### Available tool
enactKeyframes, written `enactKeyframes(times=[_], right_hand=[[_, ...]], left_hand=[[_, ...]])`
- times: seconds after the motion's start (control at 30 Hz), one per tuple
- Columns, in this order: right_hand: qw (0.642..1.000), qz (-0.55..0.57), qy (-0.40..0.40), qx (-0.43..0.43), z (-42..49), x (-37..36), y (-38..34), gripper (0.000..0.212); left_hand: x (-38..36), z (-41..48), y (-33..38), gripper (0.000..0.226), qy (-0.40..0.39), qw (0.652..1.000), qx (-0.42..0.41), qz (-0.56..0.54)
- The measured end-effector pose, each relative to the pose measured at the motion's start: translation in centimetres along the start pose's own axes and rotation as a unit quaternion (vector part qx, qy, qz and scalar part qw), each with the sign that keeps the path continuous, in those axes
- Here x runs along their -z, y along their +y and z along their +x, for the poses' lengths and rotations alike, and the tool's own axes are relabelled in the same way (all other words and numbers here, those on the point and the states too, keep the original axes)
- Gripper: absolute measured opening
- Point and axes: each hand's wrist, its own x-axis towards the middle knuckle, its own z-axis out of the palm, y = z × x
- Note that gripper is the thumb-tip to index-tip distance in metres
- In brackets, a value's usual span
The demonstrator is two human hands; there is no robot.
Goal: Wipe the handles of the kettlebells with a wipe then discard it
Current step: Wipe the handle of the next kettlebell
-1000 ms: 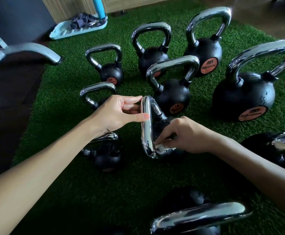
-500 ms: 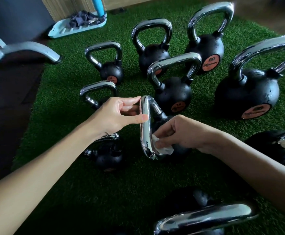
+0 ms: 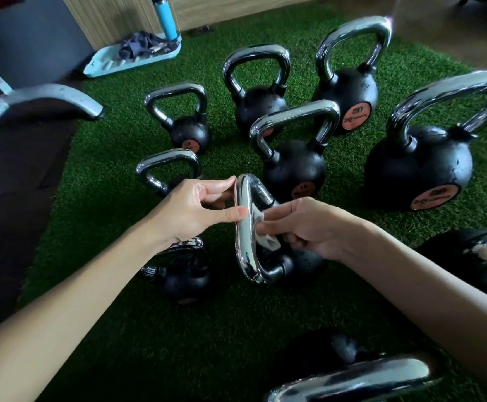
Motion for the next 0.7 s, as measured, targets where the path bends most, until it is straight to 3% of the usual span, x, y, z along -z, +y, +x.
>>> enactKeyframes(times=[0.1,0.2,0.27,0.4,0.5,0.7], right_hand=[[0.996,0.070,0.060,0.010,1.7,-0.2,-1.2,0.009],[0.986,0.081,0.142,0.035,2.3,-0.7,-1.8,0.026],[0.977,0.067,0.187,0.081,2.0,-1.2,-1.4,0.027],[0.929,-0.110,0.296,0.192,2.2,-1.5,-0.9,0.018],[0.887,-0.213,0.332,0.241,2.7,-1.3,-1.2,0.011],[0.860,-0.315,0.337,0.220,3.7,-1.6,0.6,0.015]], left_hand=[[0.0,-0.1,0.4,0.093,0.005,1.000,-0.002,0.008],[0.1,-0.1,0.4,0.093,0.003,1.000,0.002,0.011],[0.3,0.0,0.3,0.093,0.001,1.000,-0.001,0.024],[0.3,0.1,0.1,0.088,0.001,1.000,-0.001,0.003],[0.2,0.0,0.1,0.088,0.005,1.000,0.001,-0.005],[-0.3,0.0,0.6,0.082,0.010,1.000,0.002,0.003]])
